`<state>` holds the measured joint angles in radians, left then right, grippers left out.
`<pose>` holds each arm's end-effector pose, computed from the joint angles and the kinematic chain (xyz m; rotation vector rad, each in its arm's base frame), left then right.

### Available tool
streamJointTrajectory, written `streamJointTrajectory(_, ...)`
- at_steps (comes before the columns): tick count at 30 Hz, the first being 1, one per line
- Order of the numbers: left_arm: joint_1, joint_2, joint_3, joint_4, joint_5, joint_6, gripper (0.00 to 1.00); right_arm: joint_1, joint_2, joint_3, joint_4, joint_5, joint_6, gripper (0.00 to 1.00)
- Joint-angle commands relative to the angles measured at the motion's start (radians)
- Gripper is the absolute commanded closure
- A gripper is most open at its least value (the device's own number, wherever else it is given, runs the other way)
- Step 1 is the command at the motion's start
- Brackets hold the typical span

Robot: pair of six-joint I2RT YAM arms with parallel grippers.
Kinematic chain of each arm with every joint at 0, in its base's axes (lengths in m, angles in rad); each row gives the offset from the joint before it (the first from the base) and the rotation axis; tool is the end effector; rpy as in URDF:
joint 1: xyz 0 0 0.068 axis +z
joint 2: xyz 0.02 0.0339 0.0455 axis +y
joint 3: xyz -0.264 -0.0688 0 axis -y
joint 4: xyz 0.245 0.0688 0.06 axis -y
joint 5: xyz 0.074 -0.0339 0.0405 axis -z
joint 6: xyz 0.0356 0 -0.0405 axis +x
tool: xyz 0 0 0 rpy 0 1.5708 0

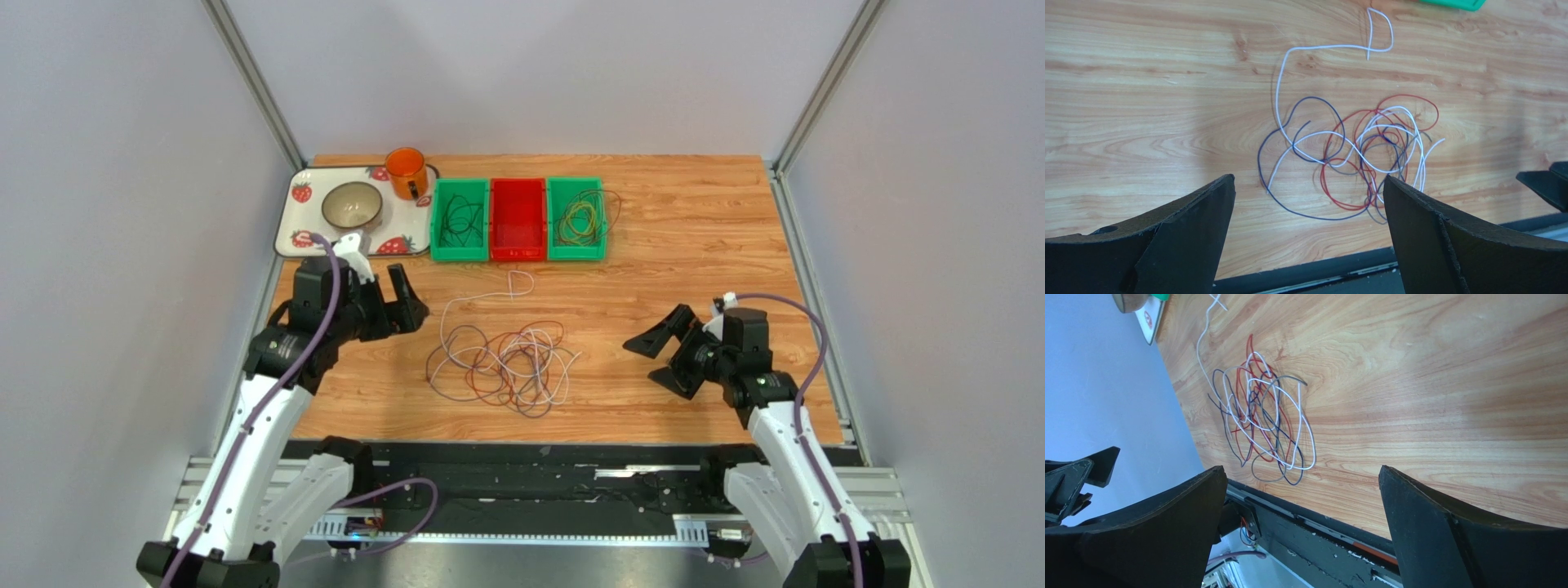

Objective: Untangle the cables

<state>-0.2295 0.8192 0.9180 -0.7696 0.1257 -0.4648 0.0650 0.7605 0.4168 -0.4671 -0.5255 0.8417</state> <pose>0.1580 -0.0415 0.3223 -0.1992 2.2775 -0.5108 0.1503 0.0277 0.1934 0.6939 2.4011 1.0356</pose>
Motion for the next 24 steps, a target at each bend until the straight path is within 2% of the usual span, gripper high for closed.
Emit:
streamJointTrajectory(1, -0.004, -0.078, 0.007, -0.014, -0.156, -0.031, 0.01, 0.002, -0.12, -0.013, 0.096, -0.005, 0.01, 0.0)
streamJointTrajectory(5, -0.004, -0.106, 0.025, -0.088, -0.308, -0.072, 0.01, 0.002, -0.211, -0.061, 0.131, -0.011, 0.025, 0.01)
streamJointTrajectory(9, -0.005, -0.111, 0.028, -0.105, -0.351, -0.092, 0.01, 0.004, -0.233, -0.053, 0.143, -0.028, -0.015, 0.03)
streamJointTrajectory(11, -0.007, -0.112, 0.033, -0.12, -0.379, -0.106, 0.01, 0.004, -0.227, -0.044, 0.131, 0.021, -0.044, 0.03)
streamJointTrajectory(15, -0.04, -0.097, 0.033, -0.111, -0.367, -0.091, 0.01, 0.004, -0.137, -0.03, 0.134, 0.105, -0.107, 0.03)
streamJointTrajectory(17, -0.079, -0.081, 0.004, -0.047, -0.275, -0.058, 0.01, 0.004, -0.087, -0.033, 0.183, 0.104, -0.118, 0.04)
streamJointTrajectory(19, -0.126, -0.063, -0.037, -0.004, -0.253, -0.081, 0.01, 0.002, -0.006, -0.035, 0.243, 0.096, -0.134, 0.04)
streamJointTrajectory(21, -0.158, 0.003, -0.059, 0.024, -0.235, -0.109, 0.01, 0.006, 0.049, -0.039, 0.283, 0.093, -0.147, 0.05)
streamJointTrajectory(24, -0.284, 0.141, -0.065, 0.088, -0.268, -0.143, 0.04, 0.016, 0.161, -0.05, 0.352, 0.105, -0.162, 0.08)
